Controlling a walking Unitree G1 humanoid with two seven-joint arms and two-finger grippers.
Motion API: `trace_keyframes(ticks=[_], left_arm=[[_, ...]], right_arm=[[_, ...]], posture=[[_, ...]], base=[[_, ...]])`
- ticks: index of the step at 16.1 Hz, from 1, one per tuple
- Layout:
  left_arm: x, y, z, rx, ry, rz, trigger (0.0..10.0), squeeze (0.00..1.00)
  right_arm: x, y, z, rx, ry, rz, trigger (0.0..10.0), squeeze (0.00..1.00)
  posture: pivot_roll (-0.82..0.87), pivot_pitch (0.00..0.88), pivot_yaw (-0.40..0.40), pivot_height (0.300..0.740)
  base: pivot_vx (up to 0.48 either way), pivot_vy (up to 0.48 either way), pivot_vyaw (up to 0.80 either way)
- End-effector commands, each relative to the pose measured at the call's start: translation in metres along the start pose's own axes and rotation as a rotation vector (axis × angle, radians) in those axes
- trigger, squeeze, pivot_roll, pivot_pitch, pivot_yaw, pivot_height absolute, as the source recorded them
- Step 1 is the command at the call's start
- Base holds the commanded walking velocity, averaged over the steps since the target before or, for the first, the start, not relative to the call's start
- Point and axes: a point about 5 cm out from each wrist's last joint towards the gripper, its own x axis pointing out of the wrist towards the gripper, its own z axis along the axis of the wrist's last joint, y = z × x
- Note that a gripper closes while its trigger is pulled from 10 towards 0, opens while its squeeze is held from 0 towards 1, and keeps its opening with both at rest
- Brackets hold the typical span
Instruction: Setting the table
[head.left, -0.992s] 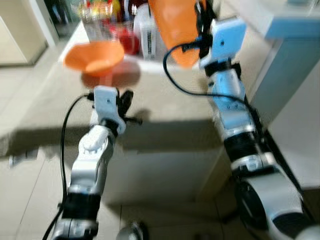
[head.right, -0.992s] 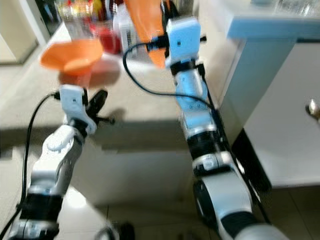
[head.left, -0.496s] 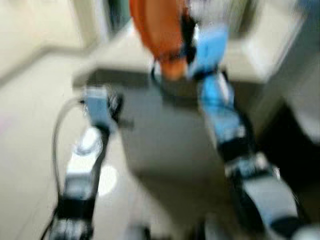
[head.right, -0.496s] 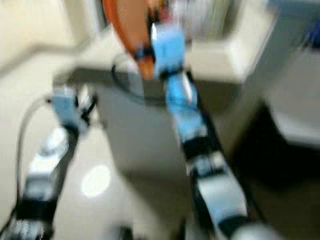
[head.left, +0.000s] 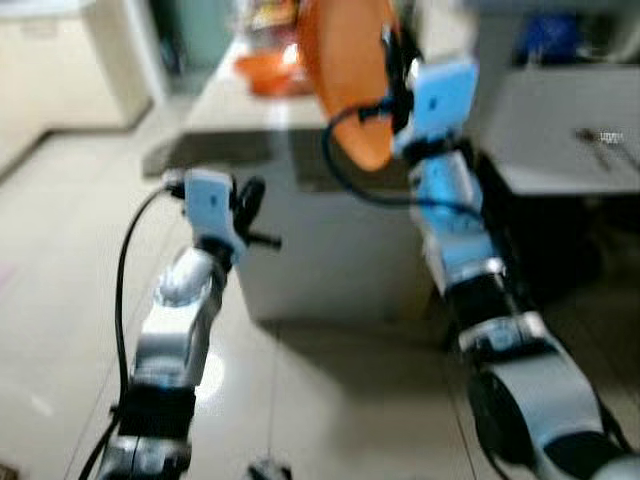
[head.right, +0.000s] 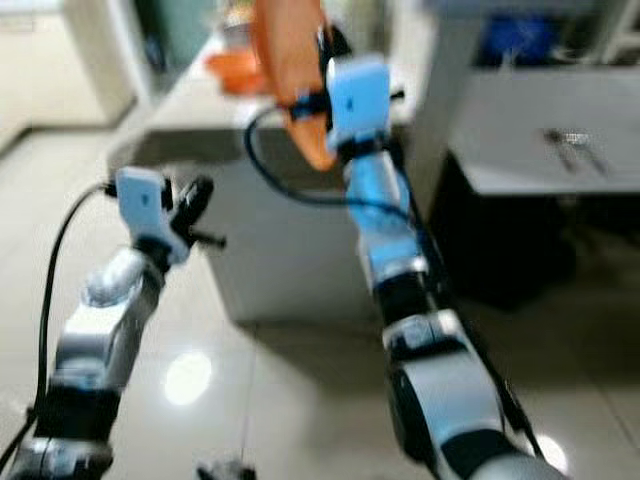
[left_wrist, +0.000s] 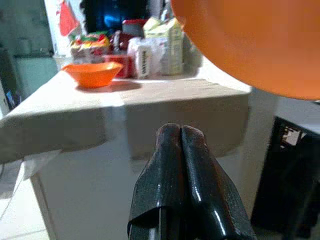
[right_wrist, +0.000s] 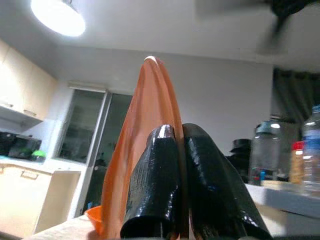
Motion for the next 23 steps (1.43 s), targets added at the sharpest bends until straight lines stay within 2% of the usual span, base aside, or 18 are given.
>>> trace_keyframes(ticks=[1, 13, 23], left_arm=[[0.0018, -0.0046, 0.0028, -0.006, -0.008, -0.021, 10.0, 0.00], [0.0057, -0.0024, 0.0003, -0.012, 0.007, 0.003, 10.0, 0.00], [0.0083, -0.0094, 0.0020, -0.007, -0.008, -0.029, 10.0, 0.00]], right_arm=[[0.0067, -0.0033, 0.0098, 0.000, -0.040, -0.005, 0.0, 0.00], [0.0046, 0.0028, 0.0033, -0.027, 0.005, 0.038, 0.0, 0.00], [0.0049, 0.0006, 0.0046, -0.044, -0.011, 0.035, 0.0, 0.00]], posture=[[-0.05, 0.000, 0.062, 0.736], [-0.05, 0.000, 0.061, 0.736], [-0.06, 0.000, 0.067, 0.740]], base=[[0.000, -0.424, 0.00], [0.265, -0.382, 0.00], [0.320, -0.354, 0.00]])
